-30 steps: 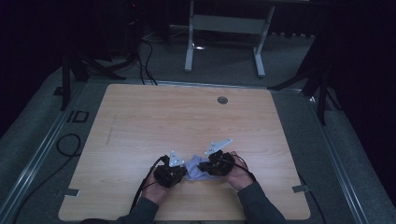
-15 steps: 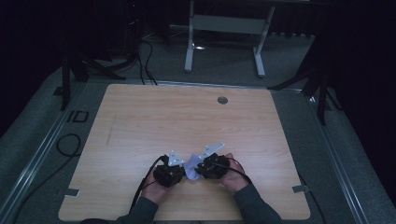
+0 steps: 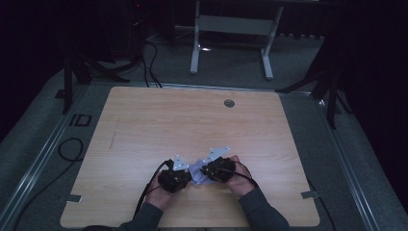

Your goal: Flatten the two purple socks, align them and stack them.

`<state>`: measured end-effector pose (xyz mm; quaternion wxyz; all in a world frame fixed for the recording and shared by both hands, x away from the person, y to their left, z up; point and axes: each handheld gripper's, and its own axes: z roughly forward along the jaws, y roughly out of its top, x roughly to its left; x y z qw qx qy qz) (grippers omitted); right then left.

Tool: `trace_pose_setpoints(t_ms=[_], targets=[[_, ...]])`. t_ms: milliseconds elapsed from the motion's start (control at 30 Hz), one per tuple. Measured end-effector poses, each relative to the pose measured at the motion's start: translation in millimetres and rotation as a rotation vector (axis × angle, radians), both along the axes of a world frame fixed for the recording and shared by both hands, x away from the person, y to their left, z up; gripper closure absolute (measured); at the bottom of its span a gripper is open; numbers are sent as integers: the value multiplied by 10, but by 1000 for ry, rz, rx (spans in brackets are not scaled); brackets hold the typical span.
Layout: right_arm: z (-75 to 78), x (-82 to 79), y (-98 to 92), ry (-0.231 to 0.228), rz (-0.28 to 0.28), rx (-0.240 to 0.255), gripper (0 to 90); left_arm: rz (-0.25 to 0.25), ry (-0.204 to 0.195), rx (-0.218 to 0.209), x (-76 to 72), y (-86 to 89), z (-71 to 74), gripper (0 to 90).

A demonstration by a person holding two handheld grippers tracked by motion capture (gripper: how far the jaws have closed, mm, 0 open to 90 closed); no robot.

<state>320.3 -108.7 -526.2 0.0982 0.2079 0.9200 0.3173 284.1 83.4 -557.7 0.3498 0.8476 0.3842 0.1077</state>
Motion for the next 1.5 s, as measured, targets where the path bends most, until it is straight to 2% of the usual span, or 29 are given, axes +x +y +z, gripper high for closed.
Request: trace_pose_setpoints(t_ms=[200, 300, 367, 500, 633, 700, 800, 867, 900, 967, 1100, 1167, 1300, 1400, 1500], targets=[[-126, 47, 30, 21, 27, -19, 813, 0, 15, -7, 6, 14, 6, 813], [-134, 43, 26, 29, 22, -15, 761, 14, 12, -11, 13, 65, 45, 802], [-135, 45, 22, 28, 20, -14, 751, 41, 2, -39, 20, 118, 90, 802], [-149, 58, 14, 35, 15, -16, 720, 65, -14, -81, 22, 199, 173, 804], [-156, 59, 18, 35, 20, -22, 706, 29, -23, -103, -15, 121, 191, 804], [-163, 62, 22, 36, 21, -22, 703, 2, -29, -92, -27, 52, 174, 804], [-169, 65, 25, 38, 22, -23, 686, -10, -19, -24, -8, -45, 100, 806], [-168, 64, 25, 38, 23, -23, 678, -7, -5, -16, 1, -59, 72, 813], [-165, 63, 23, 38, 24, -23, 667, -11, 6, 3, 9, -78, 31, 813], [-118, 61, -16, 39, 21, 2, 642, -16, 0, 12, 11, -80, 35, 817], [37, 80, -154, 16, -24, 58, 631, -12, 1, 5, 9, -82, 28, 817], [129, 101, -255, 5, -63, 81, 632, -12, 2, 6, 9, -80, 28, 818], [267, 140, -490, -21, -139, 100, 637, -12, 3, 4, 9, -78, 26, 818], [284, 141, -654, -23, -182, 97, 649, -13, 3, 2, 12, -76, 24, 818], [216, 140, -786, -6, -225, 79, 655, -14, 2, 4, 13, -75, 24, 818]])
